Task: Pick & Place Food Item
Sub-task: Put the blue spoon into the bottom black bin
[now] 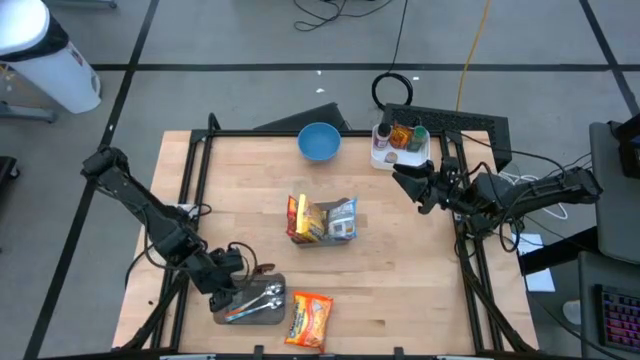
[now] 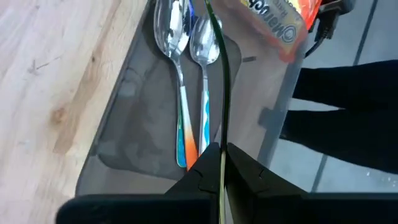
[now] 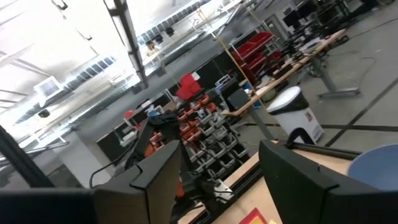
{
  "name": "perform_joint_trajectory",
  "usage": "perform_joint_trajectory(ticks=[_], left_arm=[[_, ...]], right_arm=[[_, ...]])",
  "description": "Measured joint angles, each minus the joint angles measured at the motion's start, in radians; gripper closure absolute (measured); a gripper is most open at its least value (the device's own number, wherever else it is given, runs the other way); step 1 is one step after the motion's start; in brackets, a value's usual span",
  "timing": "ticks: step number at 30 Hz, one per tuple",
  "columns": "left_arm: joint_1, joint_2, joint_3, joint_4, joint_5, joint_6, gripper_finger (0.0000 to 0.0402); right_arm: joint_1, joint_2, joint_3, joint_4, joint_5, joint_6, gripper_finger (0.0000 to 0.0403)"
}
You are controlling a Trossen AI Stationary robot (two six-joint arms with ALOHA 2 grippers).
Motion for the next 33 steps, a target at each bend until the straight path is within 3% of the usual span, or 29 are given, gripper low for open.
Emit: perform_joint_trajectory(ticks=[8, 17, 33], left_arm=[[0.001, 0.0, -0.06, 0.121, 0.017, -0.023, 0.0389], [0.019, 0.004, -0.068, 0.139, 0.049, -0.029, 0.0389], [0.06, 0.169, -0.068, 0.24, 0.206, 0.038, 0.0386]], right_arm=[[0.0, 0.012, 0.0, -0.034, 0.047, 0.031, 0.0193], [0.0, 0.078, 0.0, -0.035, 0.047, 0.032, 0.0193], [0.0, 0.146, 0.0, -0.034, 0.044, 0.08, 0.0193]])
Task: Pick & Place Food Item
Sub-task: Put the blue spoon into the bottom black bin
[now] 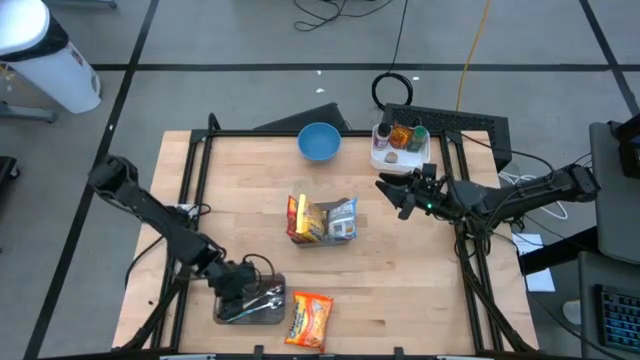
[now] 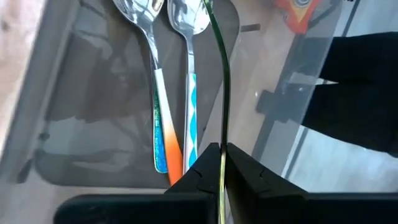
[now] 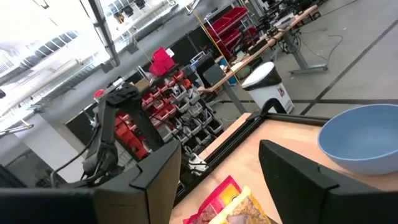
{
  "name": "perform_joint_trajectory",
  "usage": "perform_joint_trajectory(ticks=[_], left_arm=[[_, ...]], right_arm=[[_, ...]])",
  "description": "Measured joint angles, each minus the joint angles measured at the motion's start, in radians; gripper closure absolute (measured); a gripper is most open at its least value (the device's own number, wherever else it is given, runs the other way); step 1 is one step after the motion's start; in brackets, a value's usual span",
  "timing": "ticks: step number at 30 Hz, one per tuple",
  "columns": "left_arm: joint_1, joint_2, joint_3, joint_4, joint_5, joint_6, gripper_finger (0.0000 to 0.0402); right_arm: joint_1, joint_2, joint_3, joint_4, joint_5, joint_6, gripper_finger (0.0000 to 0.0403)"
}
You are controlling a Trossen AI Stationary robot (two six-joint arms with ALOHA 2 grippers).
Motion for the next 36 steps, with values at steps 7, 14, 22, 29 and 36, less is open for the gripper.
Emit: perform_joint_trajectory(ticks=[7, 14, 22, 29, 36], left_arm=[[0.013, 0.091, 0.0, 0.051, 0.067, 0.015, 0.0387], [0.043, 0.15, 0.0, 0.126, 0.103, 0.063, 0.0395], [0.077, 0.152, 0.0, 0.11, 0.107, 0.095, 0.0369], [0.092, 0.153, 0.0, 0.079, 0.094, 0.12, 0.0378], [0.11, 0.153, 0.001, 0.05, 0.088, 0.132, 0.0338]], right_arm=[[0.0, 0.0, 0.0, 0.0, 0.0, 0.0, 0.0193], [0.0, 0.0, 0.0, 0.0, 0.0, 0.0, 0.0193], [0.0, 0.0, 0.0, 0.0, 0.0, 0.0, 0.0193], [0.0, 0.0, 0.0, 0.0, 0.0, 0.0, 0.0193], [0.0, 0.0, 0.0, 0.0, 0.0, 0.0, 0.0193]])
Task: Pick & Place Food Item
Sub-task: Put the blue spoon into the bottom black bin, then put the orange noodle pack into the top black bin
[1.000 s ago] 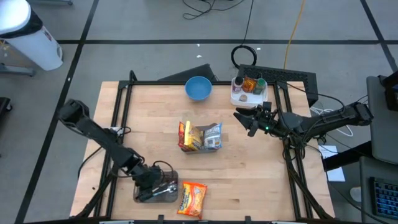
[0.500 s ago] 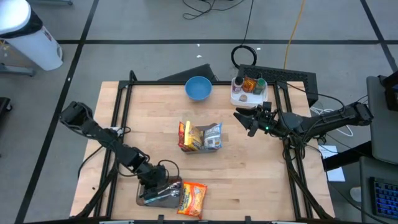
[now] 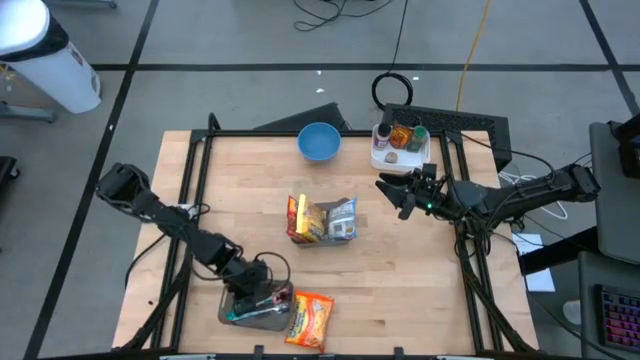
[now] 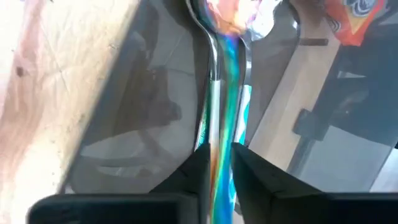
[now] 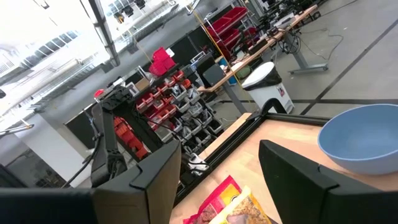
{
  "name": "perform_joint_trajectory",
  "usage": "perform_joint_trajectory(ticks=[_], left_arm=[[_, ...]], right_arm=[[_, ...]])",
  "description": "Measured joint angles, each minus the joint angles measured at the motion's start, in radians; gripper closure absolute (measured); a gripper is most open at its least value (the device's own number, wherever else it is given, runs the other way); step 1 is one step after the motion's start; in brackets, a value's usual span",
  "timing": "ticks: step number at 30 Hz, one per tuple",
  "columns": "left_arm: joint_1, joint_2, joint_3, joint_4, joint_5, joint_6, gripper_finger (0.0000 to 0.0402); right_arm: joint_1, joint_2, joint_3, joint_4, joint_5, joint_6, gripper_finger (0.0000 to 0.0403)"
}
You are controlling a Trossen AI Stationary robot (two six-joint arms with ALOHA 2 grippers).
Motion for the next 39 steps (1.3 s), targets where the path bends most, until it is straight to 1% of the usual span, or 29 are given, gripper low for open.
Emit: perform_joint_trajectory(ticks=[6, 10, 14, 18, 21, 23, 25, 29, 31, 33, 36, 39], left_arm=[[0.017, 0.0, 0.0, -0.018, 0.008, 0.004, 0.0271], [0.026, -0.01, 0.0, -0.075, 0.0, 0.01, 0.0241], [0.028, -0.063, 0.0, -0.134, -0.047, 0.005, 0.0224], [0.048, -0.139, 0.0, -0.136, -0.062, -0.022, 0.022], [0.066, -0.223, 0.002, -0.131, -0.088, -0.049, 0.022], [0.078, -0.285, 0.013, -0.124, -0.139, -0.052, 0.022], [0.09, -0.355, 0.028, -0.111, -0.223, -0.043, 0.022], [0.118, -0.492, 0.051, -0.099, -0.435, -0.011, 0.022], [0.134, -0.559, 0.051, -0.052, -0.541, 0.024, 0.022], [0.148, -0.619, 0.051, 0.005, -0.639, 0.077, 0.022], [0.17, -0.678, 0.052, 0.115, -0.745, 0.191, 0.022], [0.194, -0.707, 0.052, 0.244, -0.8, 0.335, 0.022]], right_arm=[[0.0, 0.0, 0.0, 0.0, 0.0, 0.0, 0.0193], [0.0, 0.0, 0.0, 0.0, 0.0, -0.001, 0.0193], [0.0, 0.0, 0.0, 0.0, 0.0, -0.009, 0.0193], [0.0, 0.0, 0.0, 0.0, 0.0, 0.001, 0.0193], [0.0, 0.0, 0.0, 0.0, -0.001, 0.03, 0.0193], [0.0, 0.0, 0.0, 0.001, -0.005, 0.053, 0.0193], [0.0, 0.0, 0.0, 0.014, -0.029, 0.057, 0.0193], [0.0, 0.0, 0.0, 0.125, -0.129, -0.011, 0.0193], [0.0, 0.0, 0.004, 0.199, -0.173, -0.059, 0.0193], [0.0, 0.0, 0.033, 0.214, -0.188, -0.101, 0.0193], [0.0, 0.004, 0.114, 0.158, -0.188, -0.175, 0.0193], [0.0, 0.039, 0.245, 0.005, -0.228, -0.245, 0.0193]])
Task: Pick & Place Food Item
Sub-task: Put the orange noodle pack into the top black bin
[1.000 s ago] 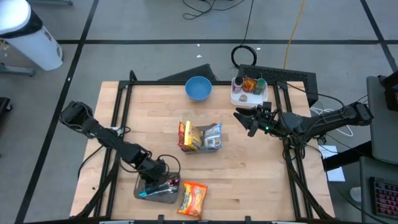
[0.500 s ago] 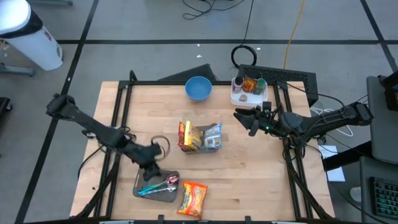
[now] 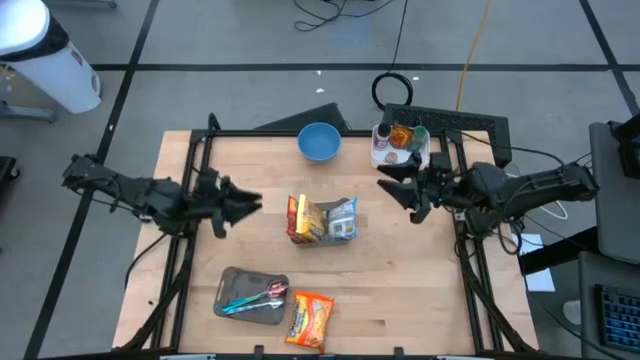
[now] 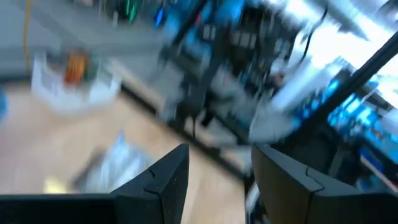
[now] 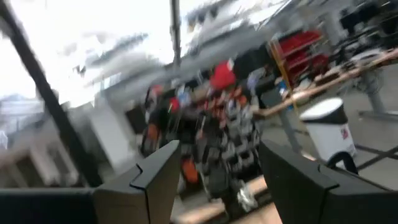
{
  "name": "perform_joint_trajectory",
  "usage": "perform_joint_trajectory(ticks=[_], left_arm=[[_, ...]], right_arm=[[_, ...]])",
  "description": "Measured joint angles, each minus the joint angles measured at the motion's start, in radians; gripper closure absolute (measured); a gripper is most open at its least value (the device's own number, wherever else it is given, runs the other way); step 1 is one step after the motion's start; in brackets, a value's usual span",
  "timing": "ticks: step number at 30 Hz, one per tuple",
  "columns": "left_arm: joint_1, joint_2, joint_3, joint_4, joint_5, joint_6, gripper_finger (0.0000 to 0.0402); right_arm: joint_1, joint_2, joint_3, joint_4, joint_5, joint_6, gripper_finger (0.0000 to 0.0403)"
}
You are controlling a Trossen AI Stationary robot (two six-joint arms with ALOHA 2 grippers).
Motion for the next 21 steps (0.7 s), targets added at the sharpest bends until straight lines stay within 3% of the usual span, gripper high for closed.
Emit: perform_joint_trajectory(ticks=[7, 12, 17, 21], left_arm=[[0.056, 0.006, 0.0, 0.295, -0.024, 0.293, 0.022], [0.086, 0.013, 0.001, 0.362, -0.021, 0.393, 0.022], [0.111, 0.012, 0.001, 0.364, -0.007, 0.39, 0.022], [0.115, 0.012, 0.001, 0.332, 0.108, 0.406, 0.022]], right_arm=[[0.0, 0.22, 0.369, -0.452, -0.204, -0.009, 0.0193], [0.0, 0.422, 0.566, -0.653, -0.428, 0.1, 0.0193], [0.0, 0.592, 0.625, -0.748, -0.727, 0.253, 0.0193], [0.003, 0.704, 0.625, -0.811, -0.876, 0.351, 0.0193]])
